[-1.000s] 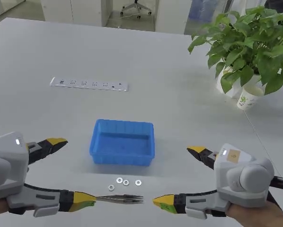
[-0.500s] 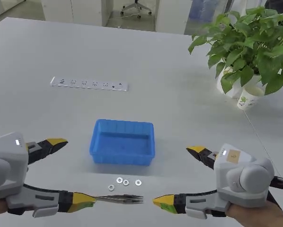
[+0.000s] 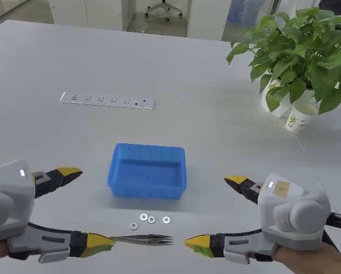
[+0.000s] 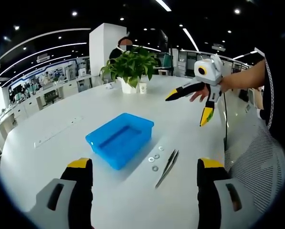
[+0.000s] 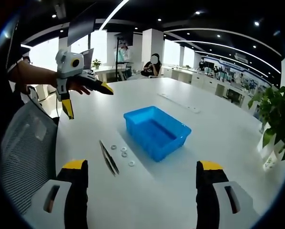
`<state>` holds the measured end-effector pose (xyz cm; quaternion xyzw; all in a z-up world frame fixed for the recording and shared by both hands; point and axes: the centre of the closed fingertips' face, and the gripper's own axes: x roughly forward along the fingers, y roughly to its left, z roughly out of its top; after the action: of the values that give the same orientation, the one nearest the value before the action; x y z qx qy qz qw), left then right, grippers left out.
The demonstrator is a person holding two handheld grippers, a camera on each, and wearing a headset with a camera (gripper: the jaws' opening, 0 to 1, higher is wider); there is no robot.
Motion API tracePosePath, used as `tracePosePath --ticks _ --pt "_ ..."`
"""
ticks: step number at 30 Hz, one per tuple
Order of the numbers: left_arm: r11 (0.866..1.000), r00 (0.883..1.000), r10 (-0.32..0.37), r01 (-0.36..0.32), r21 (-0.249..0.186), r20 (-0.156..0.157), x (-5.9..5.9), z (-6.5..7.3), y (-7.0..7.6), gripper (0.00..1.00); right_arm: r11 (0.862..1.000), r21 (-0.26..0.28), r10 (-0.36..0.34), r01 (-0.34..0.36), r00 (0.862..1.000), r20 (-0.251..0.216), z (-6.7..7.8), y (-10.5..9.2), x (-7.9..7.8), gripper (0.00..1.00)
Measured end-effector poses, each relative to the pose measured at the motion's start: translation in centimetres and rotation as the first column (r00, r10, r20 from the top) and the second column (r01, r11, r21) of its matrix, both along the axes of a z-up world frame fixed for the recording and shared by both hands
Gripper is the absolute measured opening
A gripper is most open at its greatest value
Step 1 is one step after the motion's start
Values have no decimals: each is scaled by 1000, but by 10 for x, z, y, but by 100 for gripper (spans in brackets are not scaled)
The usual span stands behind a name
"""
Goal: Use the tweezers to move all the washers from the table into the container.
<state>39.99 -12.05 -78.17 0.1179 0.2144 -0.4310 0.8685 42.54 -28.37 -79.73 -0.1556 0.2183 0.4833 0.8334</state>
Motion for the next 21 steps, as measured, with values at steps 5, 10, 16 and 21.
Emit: tracePosePath --ticks 5,10,16,21 --pt "999 1000 -29 29 32 -6 -2 -6 -1 93 1000 -4 9 -9 1000 2 0 0 -1 94" --pt "993 996 -82 84 83 -22 -7 -15 -3 85 999 -17 50 -50 999 16 -1 4 -4 89" --pt "973 984 -172 178 147 -51 -13 -28 -8 81 992 -56 117 -116 993 20 -8 11 -11 84" --pt "961 975 -206 218 168 -85 -12 -37 -10 75 978 -111 183 -178 983 33 -15 15 -15 79"
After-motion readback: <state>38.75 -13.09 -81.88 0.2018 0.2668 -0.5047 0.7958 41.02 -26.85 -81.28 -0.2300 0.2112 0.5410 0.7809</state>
